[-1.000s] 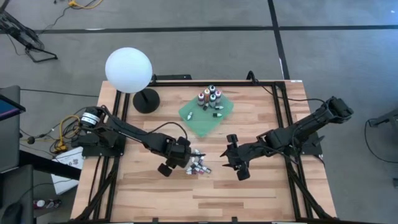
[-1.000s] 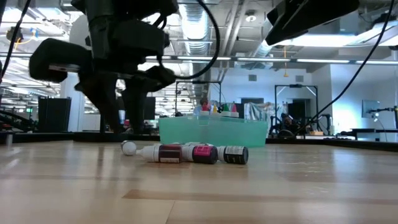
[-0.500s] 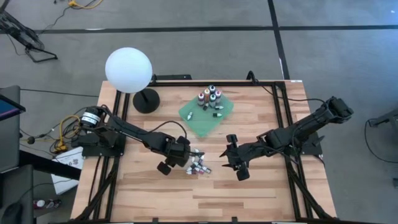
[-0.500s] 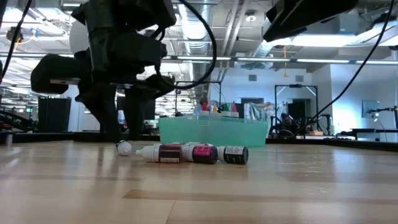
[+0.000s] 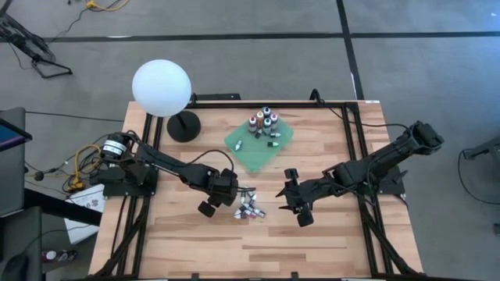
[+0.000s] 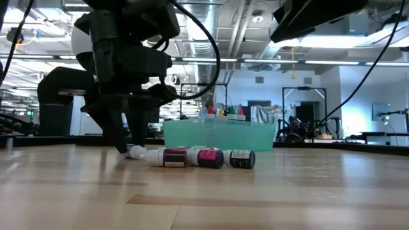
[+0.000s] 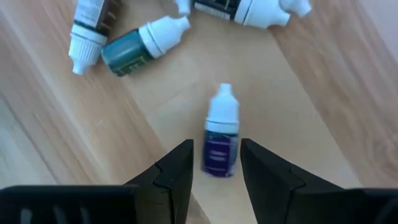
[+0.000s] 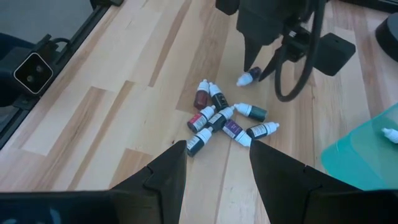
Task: Pick & Place food coloring
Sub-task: Put the left purple food coloring bottle into the green bin
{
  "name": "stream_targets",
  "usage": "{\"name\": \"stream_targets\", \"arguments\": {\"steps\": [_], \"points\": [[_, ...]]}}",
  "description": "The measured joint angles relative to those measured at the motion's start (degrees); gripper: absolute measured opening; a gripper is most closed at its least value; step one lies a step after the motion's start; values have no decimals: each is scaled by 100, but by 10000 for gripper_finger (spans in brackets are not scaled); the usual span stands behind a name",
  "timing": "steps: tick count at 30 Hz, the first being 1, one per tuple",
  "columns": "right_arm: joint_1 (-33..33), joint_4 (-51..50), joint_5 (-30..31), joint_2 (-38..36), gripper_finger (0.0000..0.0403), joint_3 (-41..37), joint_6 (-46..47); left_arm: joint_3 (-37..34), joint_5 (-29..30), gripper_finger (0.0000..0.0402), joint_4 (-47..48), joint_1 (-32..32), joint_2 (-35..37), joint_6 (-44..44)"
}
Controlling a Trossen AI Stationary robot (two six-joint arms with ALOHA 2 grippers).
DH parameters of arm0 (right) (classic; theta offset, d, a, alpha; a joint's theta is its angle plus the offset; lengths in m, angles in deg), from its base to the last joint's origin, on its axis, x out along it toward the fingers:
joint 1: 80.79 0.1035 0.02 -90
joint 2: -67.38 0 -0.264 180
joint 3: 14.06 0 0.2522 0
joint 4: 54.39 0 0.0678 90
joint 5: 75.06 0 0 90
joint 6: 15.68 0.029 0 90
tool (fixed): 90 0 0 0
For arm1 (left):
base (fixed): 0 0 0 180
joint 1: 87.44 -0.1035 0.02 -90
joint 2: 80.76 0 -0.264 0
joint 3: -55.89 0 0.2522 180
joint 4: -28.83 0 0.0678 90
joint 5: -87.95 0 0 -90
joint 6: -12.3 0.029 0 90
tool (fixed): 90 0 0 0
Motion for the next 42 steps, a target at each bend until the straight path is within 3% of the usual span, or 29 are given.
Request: {"name": "stream_targets", "arguments": {"steps": [10,42], "points": [[0,-2,-2,-1,168,2,0,0,-37,89,-75,-18,0,-308],[0,-7,-7,-2,168,2,0,0,-39,87,-73,-16,0,-671]]}}
